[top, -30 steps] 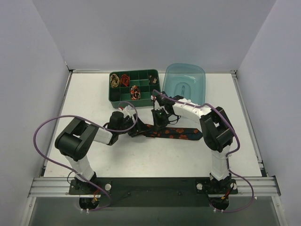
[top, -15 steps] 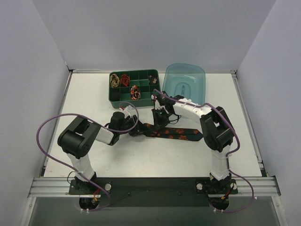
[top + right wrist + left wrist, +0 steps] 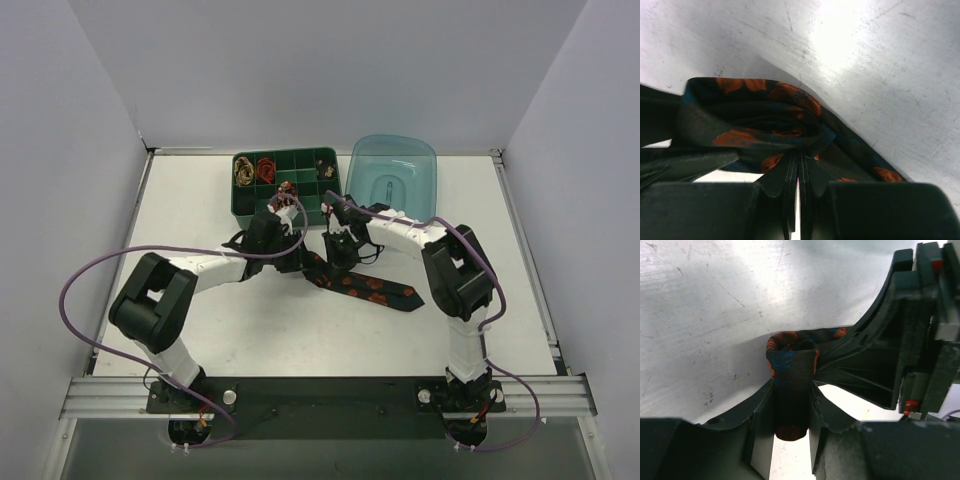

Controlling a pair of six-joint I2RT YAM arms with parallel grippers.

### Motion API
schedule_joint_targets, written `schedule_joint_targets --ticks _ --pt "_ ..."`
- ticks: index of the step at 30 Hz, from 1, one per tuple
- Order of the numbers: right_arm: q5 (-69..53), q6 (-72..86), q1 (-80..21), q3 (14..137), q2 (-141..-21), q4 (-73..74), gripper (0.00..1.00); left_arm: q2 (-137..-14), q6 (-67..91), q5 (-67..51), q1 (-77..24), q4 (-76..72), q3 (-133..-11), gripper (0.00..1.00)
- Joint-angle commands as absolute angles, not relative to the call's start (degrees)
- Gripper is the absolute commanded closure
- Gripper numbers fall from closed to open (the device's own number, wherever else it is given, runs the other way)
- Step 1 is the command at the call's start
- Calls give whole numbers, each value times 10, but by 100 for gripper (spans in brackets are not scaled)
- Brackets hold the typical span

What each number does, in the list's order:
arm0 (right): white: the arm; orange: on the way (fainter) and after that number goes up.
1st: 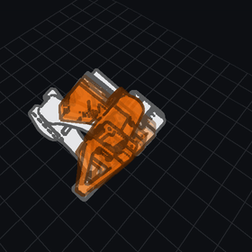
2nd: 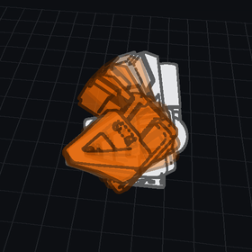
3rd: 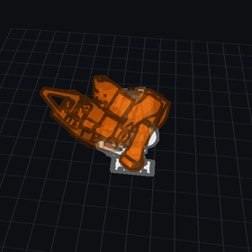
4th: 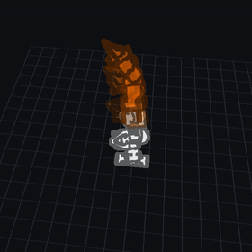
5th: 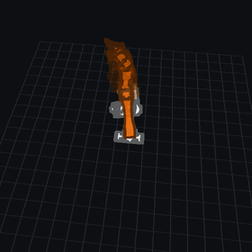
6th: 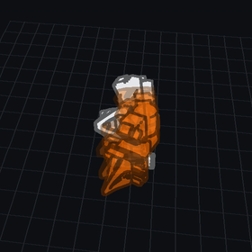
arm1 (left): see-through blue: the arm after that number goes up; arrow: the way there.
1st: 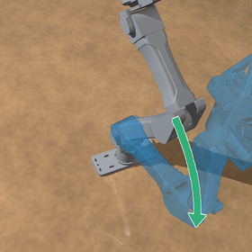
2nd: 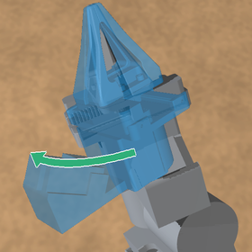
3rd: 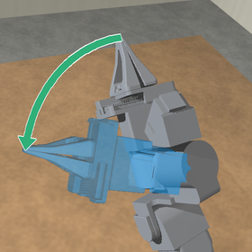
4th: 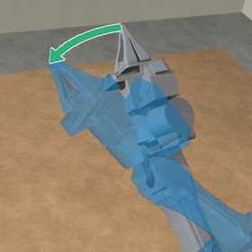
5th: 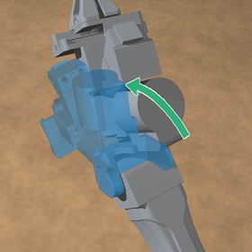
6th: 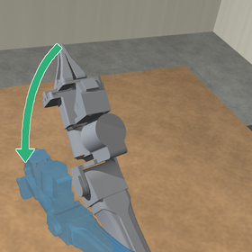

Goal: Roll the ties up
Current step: Roll the tie at the center of the board.

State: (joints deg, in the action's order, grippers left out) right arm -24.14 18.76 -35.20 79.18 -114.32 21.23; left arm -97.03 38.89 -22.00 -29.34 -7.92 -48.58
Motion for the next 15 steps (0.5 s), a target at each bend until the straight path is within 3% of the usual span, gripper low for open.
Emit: schedule_joint_targets --ticks 1,15 --pt "-230 181 -355 796 -1162 231 100 -931 330 -166 -320 26 -543 67" --pt "-232 190 -360 806 -1181 222 100 -964 265 10 -453 190 -693 66"
